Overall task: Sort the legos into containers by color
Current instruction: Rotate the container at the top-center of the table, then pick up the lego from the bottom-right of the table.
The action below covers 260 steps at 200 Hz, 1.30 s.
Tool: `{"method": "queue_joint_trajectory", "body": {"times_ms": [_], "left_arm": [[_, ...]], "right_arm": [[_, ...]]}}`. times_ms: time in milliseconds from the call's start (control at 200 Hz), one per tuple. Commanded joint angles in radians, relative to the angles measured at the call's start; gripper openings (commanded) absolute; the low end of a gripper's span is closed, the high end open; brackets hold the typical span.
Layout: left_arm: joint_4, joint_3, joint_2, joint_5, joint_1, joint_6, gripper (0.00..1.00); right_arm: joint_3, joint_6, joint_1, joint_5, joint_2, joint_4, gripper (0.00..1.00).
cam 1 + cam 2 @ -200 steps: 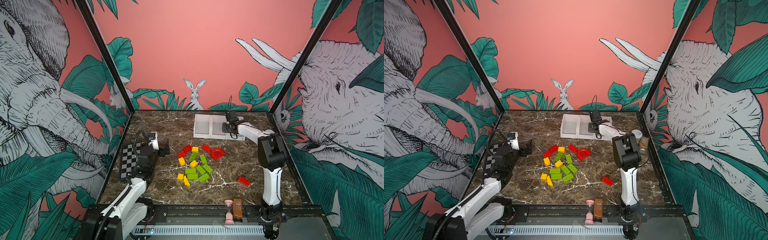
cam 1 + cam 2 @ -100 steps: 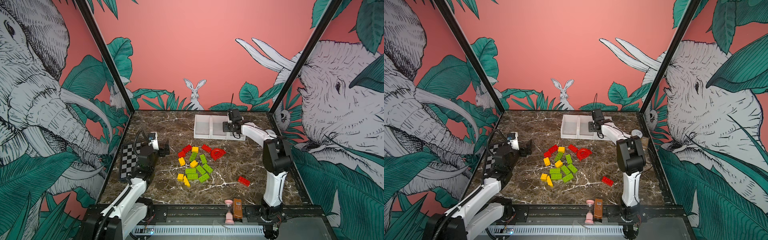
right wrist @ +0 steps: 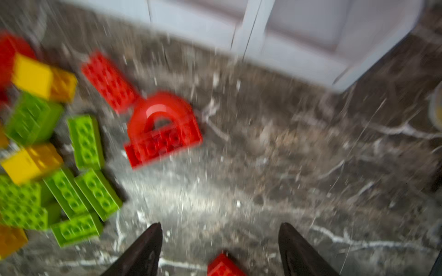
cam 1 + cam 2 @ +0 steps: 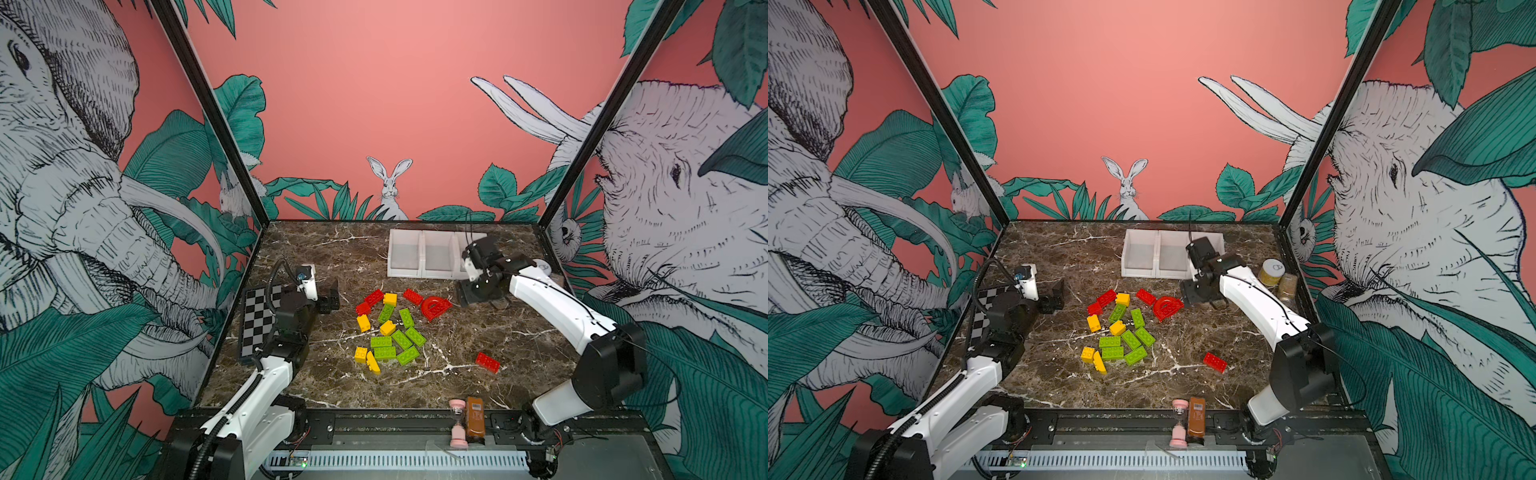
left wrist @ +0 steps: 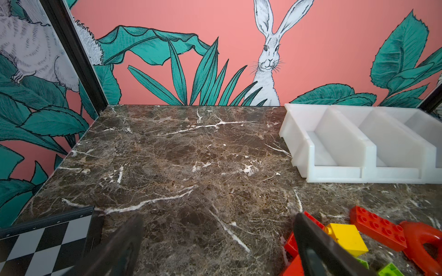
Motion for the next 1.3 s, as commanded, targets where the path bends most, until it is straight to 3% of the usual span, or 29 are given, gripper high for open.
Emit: {"method": "queue_joint_trajectory", "body": {"times_ms": [0, 325, 715, 995, 1295], "left_arm": [[-0.016, -0.006, -0.035, 0.007, -0.003, -0.006, 0.98], [-0.009, 0.0, 0.004, 0.024, -0.002, -0.007, 0.99], [-0.014, 0.001, 0.01, 0.009, -0.003, -0.009, 0.98], [-0.025, 0.006, 0.012, -0.003, -0.003, -0.011, 0.99], [-0.03, 0.008, 0.011, -0.005, -0.003, -0.011, 0.98]], "right_arm": [[-0.106, 0.097, 0.025, -0.01, -0.102, -0.136, 0.77], [-0.34, 0.194, 0.077, -0.013, -0.196, -0.048, 0.8], [-0.361, 0.251, 0.12, 0.09, -0.082, -0.062, 0.81], [-0.364, 0.26, 0.12, 0.08, 0.011, -0.057, 0.82], [-0.409, 0.287, 0.095, 0.054, 0.012, -0.012, 0.76]]}}
